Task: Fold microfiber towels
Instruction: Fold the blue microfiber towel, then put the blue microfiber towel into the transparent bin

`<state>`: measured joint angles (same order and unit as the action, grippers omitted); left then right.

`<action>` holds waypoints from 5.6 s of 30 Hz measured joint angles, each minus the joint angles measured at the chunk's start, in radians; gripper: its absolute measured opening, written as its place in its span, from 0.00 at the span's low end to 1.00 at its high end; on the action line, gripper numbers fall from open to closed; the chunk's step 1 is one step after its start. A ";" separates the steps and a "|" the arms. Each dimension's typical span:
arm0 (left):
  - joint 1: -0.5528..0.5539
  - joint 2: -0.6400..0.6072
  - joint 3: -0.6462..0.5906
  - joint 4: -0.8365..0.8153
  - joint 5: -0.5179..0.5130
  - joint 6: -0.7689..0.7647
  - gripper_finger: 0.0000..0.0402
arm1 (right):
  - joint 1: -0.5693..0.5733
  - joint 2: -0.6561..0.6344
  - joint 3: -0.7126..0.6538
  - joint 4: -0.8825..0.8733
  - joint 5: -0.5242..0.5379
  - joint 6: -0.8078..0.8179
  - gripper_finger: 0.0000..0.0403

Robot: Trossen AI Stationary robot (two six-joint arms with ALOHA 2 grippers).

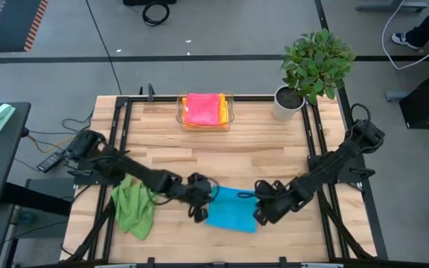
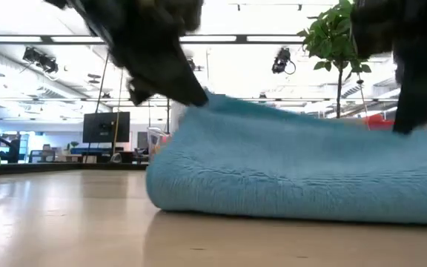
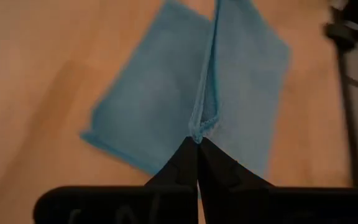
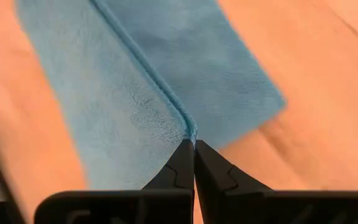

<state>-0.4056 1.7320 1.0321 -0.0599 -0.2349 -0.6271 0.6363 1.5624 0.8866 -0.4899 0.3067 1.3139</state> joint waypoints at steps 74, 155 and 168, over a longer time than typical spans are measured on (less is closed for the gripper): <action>0.207 0.051 0.000 -0.065 0.128 -0.286 0.52 | -0.209 -0.189 -0.090 -0.091 0.047 -0.220 0.61; 0.299 -0.071 -0.003 -0.199 -0.348 -0.220 0.02 | -0.570 -0.114 0.093 0.172 0.062 -0.622 0.02; 0.594 -0.268 -0.003 -0.287 -0.402 -0.010 0.02 | -0.939 0.011 0.420 0.133 -0.178 -0.966 0.02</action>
<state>0.1883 1.4642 1.0291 -0.3472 -0.6370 -0.6367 -0.3028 1.5738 1.3068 -0.3569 0.1283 0.3476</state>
